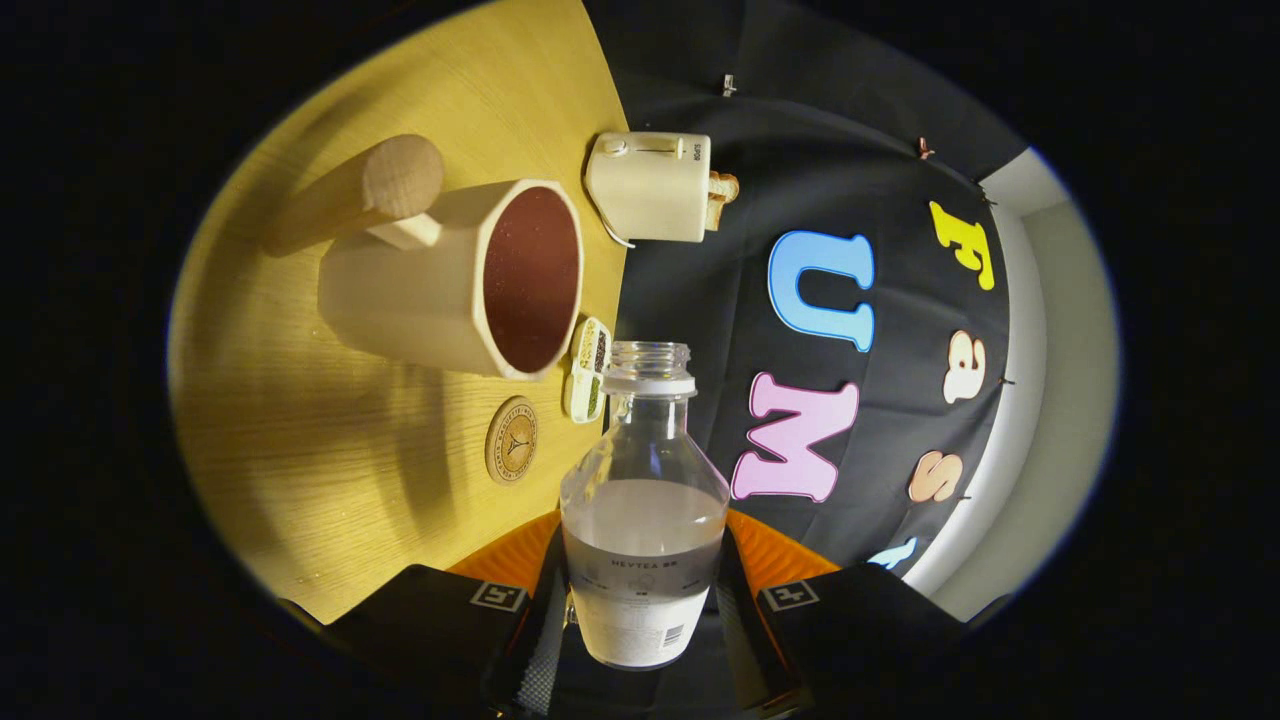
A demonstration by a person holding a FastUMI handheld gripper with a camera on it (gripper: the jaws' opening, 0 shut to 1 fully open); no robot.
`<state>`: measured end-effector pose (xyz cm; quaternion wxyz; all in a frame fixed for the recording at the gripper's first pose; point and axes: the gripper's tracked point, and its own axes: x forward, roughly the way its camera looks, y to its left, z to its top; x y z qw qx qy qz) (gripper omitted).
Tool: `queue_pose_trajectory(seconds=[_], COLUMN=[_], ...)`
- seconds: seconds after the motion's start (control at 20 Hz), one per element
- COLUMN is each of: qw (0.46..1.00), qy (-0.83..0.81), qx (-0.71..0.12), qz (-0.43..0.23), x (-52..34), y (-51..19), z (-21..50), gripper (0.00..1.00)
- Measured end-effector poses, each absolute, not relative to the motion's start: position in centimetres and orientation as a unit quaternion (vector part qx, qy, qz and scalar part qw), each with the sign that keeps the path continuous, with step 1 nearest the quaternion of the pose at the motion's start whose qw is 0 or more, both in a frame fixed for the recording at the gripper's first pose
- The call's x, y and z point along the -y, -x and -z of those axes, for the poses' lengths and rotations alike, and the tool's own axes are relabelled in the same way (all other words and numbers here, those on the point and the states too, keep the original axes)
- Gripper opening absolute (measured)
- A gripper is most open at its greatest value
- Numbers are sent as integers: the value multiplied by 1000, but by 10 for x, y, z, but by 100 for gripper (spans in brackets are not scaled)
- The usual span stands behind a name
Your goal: Take the bottle from table, then pour the juice into the cup, finally place the bottle on the coaster
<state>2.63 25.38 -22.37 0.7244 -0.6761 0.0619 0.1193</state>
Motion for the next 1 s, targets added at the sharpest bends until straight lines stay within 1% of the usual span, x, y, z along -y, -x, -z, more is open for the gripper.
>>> queue_pose_trajectory(seconds=[1.0], qw=[663], qy=[735], qx=[-23], qz=[-140], x=[-260], y=[-41], z=[223], gripper=[70])
